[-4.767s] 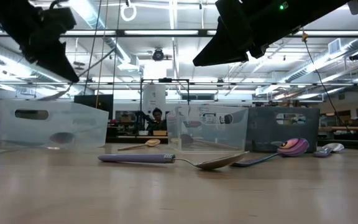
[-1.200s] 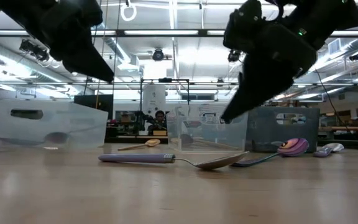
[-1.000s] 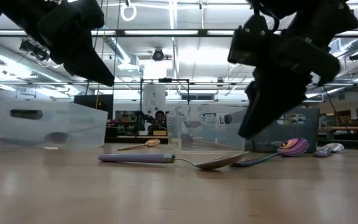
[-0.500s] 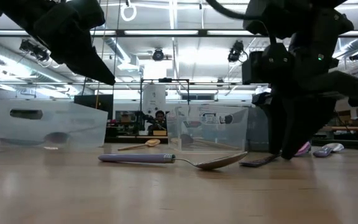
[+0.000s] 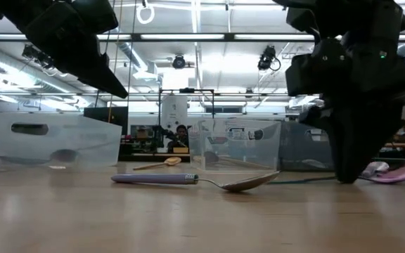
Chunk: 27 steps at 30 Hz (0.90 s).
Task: Sort silverware by color (type)
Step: Put the blue spoon into the left transparent bin
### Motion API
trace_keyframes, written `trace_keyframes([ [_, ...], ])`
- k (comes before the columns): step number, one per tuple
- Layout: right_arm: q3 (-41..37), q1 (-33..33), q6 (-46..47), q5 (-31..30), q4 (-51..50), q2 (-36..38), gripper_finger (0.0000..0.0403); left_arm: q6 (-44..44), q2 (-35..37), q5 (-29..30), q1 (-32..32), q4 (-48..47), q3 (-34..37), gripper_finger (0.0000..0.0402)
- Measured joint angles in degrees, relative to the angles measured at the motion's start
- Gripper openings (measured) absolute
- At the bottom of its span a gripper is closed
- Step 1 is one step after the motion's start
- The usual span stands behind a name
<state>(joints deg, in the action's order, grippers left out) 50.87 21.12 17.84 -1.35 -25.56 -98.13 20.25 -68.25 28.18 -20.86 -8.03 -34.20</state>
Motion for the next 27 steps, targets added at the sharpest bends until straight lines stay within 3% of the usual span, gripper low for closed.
trace_keyframes([
  [4, 0.0, 0.4, 3.4, 3.8, 0.4, 0.0, 0.0013, 0.0, 0.0, 0.0, 0.0, 0.0, 0.0, 0.0149],
  [13, 0.2, 0.2, 10.4, 4.5, -0.5, 0.0, 0.0015, 0.1, 0.0, 0.0, 0.0, 1.3, 0.0, 0.0149],
  [23, 4.3, 0.1, 10.7, -1.4, -4.9, 2.1, 0.0014, 1.6, 0.0, -1.3, 0.0, 1.6, 0.0, 0.0149],
  [27, 4.6, 0.0, 12.6, -7.2, -4.3, 5.3, 0.0014, 4.4, 0.0, -2.0, 0.0, 1.7, 0.0, 0.0149],
])
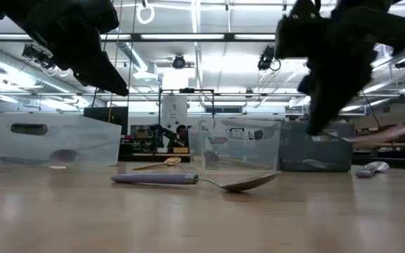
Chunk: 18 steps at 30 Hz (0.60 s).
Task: Sort silverware by color (type)
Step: Put the blue spoon into the left transparent bin
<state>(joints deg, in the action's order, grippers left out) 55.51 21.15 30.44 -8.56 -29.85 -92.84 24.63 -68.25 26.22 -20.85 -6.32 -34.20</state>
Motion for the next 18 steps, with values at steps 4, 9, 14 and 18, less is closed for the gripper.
trace_keyframes([
  [4, 0.0, 0.0, 3.0, -11.9, 2.4, 3.3, 0.0022, 4.1, 0.0, 1.7, 0.1, 0.9, 0.0, 0.0149],
  [9, 0.0, 0.0, -1.0, -21.4, 13.0, 4.9, 0.0026, 2.3, 0.0, 3.3, 0.1, 5.6, 0.0, 0.0155],
  [14, 0.0, -1.1, -11.7, -23.0, 26.1, 4.9, 0.0023, -4.7, 0.0, 3.7, 0.9, 16.8, 0.0, 0.0189],
  [18, 0.0, -1.8, -18.3, -24.3, 34.4, 4.9, 0.0023, -11.6, 0.0, 3.8, 1.6, 27.5, 0.0, 0.0216],
])
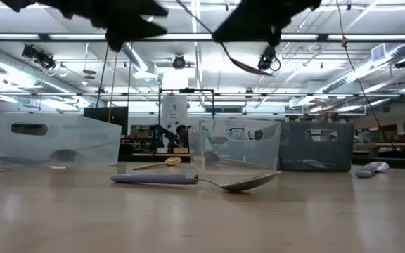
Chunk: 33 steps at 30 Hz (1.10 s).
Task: Sort silverware by color (type)
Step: Put the blue spoon into the left transparent bin
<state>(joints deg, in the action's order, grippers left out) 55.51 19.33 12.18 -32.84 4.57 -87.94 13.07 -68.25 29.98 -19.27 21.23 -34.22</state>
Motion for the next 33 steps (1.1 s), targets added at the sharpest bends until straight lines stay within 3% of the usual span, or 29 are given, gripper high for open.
trace_keyframes([
  [6, 0.0, 0.0, -6.0, -6.4, 7.5, 0.0, 0.0023, -5.1, -1.9, 0.0, 1.7, 13.4, 0.0, 0.0223],
  [15, 0.0, 0.0, -7.9, -11.9, 9.7, 0.0, 0.0023, -10.4, -11.8, 2.4, 4.1, 32.6, -0.2, 0.0216],
  [27, 0.0, 0.0, -7.9, -17.3, 9.8, 0.0, 0.0023, -16.5, -20.9, 4.9, 5.4, 35.9, -9.4, 0.0213],
  [33, 0.0, 0.7, -8.8, -22.3, 9.6, 0.0, 0.0023, -16.3, -21.7, 5.9, 6.9, 35.9, -10.4, 0.0177],
])
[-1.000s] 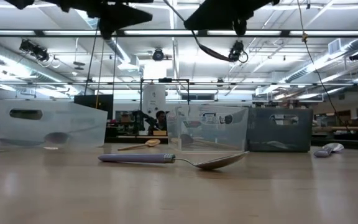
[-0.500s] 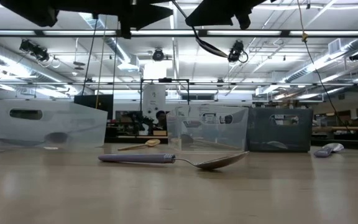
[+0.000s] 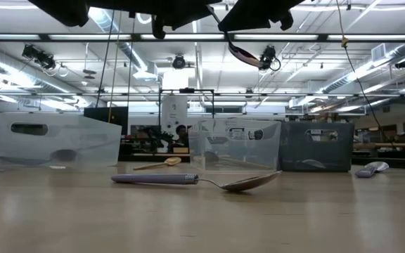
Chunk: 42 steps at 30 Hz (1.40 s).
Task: Sort silverware by color (type)
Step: Put the blue spoon into the left transparent bin
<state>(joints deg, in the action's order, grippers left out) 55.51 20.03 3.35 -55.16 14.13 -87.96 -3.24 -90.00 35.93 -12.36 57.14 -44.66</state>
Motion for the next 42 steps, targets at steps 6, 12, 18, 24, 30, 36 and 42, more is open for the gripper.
trace_keyframes([
  [6, 0.0, 0.1, -0.3, -0.5, 0.1, 0.0, 0.0023, 1.0, 0.0, -0.1, 1.4, 0.0, 0.0, 0.0114],
  [12, 0.0, 0.0, -0.6, 1.0, 0.3, 0.0, 0.0023, 0.8, 0.0, -1.1, 1.6, 0.2, 0.0, 0.0026],
  [18, 0.0, 0.0, -0.1, 1.5, 0.3, -0.1, 0.004, -0.6, 0.0, -1.6, 1.5, 0.0, 0.0, 0.0014],
  [24, 0.0, 0.7, 0.1, 3.5, -0.5, -0.1, 0.0073, -2.1, 1.0, -0.9, 1.7, -5.4, 0.1, 0.0012],
  [30, 0.0, 1.4, 3.4, 10.0, -3.3, -0.1, 0.0106, 1.5, 5.8, -1.9, 1.0, -20.7, 0.0, 0.0012],
  [36, 0.0, 1.4, 8.9, 16.3, -8.9, -0.1, 0.0113, 7.9, 14.4, -2.7, -0.5, -40.0, 0.1, 0.0014],
  [42, 0.0, 1.4, 11.3, 16.1, -11.9, 0.0, 0.0109, 15.2, 22.8, -5.0, -2.0, -55.3, 0.0, 0.0014],
])
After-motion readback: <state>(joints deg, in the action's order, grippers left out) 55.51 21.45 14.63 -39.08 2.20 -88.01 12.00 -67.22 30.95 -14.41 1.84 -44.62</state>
